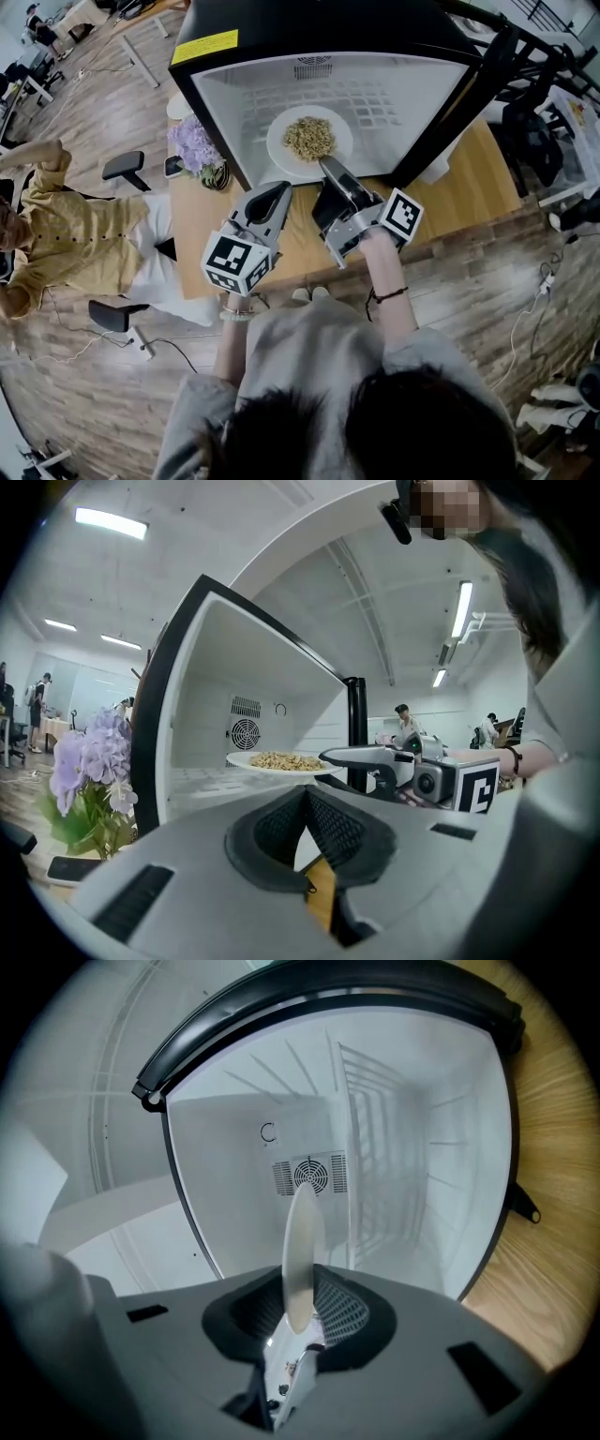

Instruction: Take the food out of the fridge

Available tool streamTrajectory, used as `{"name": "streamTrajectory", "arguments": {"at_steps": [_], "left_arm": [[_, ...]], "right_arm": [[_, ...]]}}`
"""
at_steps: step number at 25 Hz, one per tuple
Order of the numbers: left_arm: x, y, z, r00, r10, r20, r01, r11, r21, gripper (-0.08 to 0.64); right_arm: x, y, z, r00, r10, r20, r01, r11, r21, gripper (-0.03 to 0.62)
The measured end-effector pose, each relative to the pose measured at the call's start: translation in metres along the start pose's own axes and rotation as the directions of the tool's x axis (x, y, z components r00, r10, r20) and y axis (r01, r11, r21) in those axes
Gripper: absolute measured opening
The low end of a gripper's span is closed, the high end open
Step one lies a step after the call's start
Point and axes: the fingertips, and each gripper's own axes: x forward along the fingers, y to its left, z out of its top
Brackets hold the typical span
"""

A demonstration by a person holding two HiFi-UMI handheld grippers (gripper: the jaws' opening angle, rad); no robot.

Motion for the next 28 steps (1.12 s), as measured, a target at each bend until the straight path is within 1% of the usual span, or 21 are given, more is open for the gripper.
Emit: {"name": "streamTrajectory", "arguments": {"at_steps": [6,11,21,28], "left_arm": [[-0.013,-0.008,0.001,1.0,-0.012,0.011,0.012,1.0,-0.013,0.008],[-0.02,-0.015,0.004,1.0,-0.021,0.023,0.022,1.0,-0.011,0.008],[-0.039,-0.031,0.005,1.0,-0.015,0.027,0.016,1.0,-0.016,0.008],[-0.042,-0.036,0.004,0.999,-0.017,0.028,0.017,1.0,-0.015,0.008]], "right_arm": [[-0.015,0.004,-0.007,0.999,0.018,-0.033,-0.017,1.0,0.005,0.075],[-0.026,0.005,-0.014,0.998,0.021,-0.065,-0.021,1.0,0.006,0.075],[-0.046,0.009,-0.03,0.995,0.032,-0.093,-0.03,0.999,0.02,0.075],[-0.054,0.005,-0.034,0.996,0.029,-0.089,-0.027,0.999,0.03,0.075]]}}
